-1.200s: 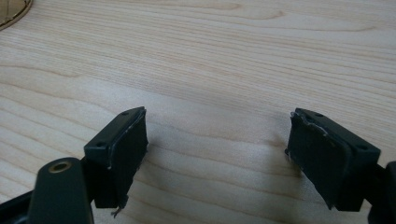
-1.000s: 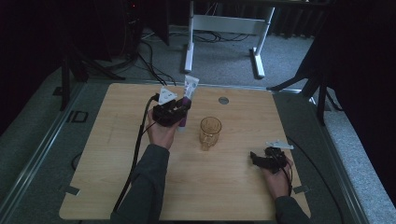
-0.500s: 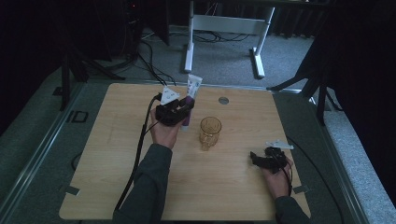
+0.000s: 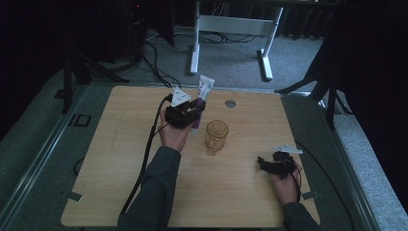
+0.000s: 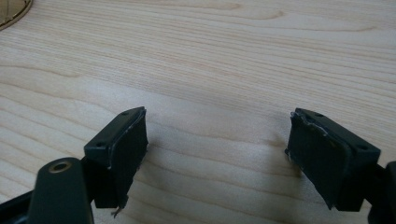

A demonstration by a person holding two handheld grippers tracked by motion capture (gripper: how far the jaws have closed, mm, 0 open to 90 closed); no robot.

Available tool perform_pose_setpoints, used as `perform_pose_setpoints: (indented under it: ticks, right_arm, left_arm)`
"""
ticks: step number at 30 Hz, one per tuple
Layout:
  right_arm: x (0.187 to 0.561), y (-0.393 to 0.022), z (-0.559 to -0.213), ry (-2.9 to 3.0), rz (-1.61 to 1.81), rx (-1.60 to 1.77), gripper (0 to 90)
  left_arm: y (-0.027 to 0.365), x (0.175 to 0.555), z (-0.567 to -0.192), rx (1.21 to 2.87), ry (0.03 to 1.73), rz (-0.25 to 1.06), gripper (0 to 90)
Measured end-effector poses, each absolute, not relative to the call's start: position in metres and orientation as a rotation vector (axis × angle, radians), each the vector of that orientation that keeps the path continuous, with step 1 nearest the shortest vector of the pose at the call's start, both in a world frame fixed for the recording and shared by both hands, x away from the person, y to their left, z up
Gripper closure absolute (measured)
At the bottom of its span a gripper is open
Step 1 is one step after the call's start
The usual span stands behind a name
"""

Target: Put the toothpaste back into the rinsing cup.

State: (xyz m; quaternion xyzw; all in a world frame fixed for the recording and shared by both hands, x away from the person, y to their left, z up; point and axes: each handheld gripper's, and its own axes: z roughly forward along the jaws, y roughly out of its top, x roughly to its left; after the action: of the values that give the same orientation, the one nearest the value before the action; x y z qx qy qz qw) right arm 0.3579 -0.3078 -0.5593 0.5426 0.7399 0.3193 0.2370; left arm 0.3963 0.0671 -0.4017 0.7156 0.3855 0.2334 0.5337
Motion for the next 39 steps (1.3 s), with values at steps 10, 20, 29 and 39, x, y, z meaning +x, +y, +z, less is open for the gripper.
perform_pose_setpoints:
  ticks: [10, 20, 29, 39]
  right_arm:
    - [0.358, -0.308, -0.559, 2.028, 0.875, 1.487, 19.8]
    - [0.358, -0.308, -0.559, 2.028, 0.875, 1.488, 19.7]
    - [0.358, -0.308, -0.559, 2.028, 0.875, 1.487, 19.7]
    - [0.358, -0.308, -0.559, 2.028, 0.875, 1.487, 19.7]
  left_arm:
    - [0.063, 0.398, -0.404, 1.687, 0.908, 0.550, 71.3]
    - [0.058, 0.400, -0.406, 1.682, 0.898, 0.545, 71.3]
    - [0.052, 0.401, -0.408, 1.683, 0.891, 0.537, 71.3]
    - [0.045, 0.400, -0.411, 1.677, 0.879, 0.527, 71.3]
